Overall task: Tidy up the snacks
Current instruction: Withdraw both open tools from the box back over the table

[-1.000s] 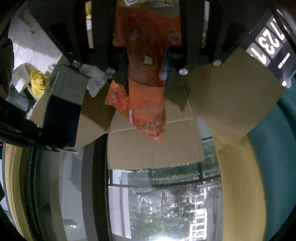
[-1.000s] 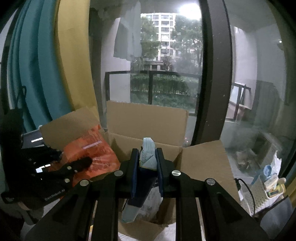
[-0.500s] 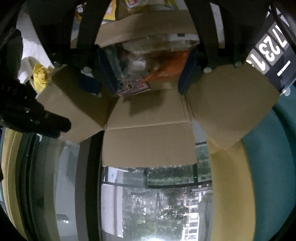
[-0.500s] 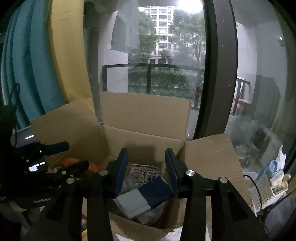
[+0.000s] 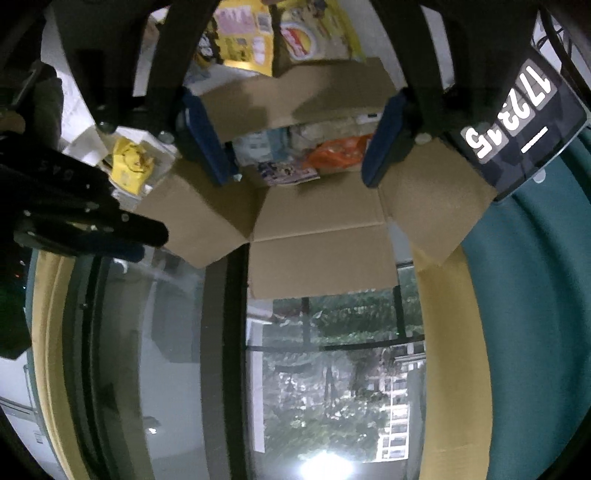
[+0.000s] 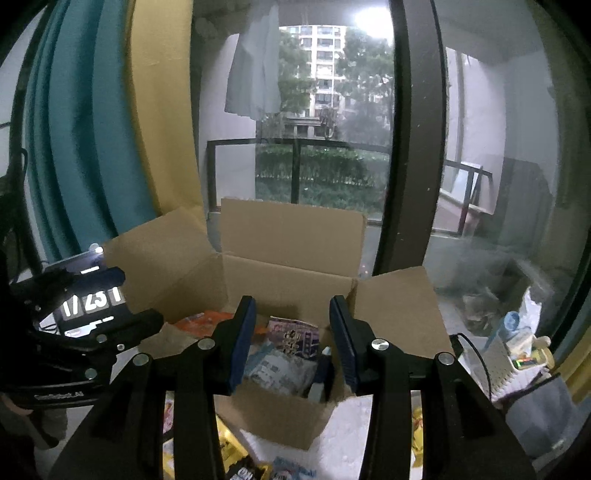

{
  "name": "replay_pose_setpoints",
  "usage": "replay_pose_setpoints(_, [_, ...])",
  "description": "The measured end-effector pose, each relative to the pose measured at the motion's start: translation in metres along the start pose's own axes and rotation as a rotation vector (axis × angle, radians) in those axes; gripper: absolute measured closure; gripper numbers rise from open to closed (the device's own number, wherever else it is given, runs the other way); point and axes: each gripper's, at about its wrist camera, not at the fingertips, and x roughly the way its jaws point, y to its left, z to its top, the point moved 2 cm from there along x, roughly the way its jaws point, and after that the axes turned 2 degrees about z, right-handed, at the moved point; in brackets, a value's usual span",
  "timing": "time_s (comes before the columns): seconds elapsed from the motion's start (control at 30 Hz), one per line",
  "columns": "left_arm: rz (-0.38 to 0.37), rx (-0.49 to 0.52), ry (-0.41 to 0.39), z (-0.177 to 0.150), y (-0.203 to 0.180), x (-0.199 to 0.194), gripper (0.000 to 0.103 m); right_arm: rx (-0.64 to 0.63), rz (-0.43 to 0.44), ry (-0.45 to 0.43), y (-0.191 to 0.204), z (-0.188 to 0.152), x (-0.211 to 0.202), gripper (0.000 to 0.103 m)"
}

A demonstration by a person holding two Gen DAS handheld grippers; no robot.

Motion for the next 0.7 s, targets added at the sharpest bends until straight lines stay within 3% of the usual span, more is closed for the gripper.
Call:
replay_pose_setpoints(0.43, [-0.026,-0.006,-0.024,-0.019,-0.014,-0.063,0.026,0.000,-0.005,-0.010,0.012,-0.021,-0.063,0.059])
replay_pose_setpoints(0.7, [-0.045,-0.001,0.013,-0.045,-0.025,-0.088,0.025,0.024,-0.019,0.016,0.010,-0.046,-0.090,0.058])
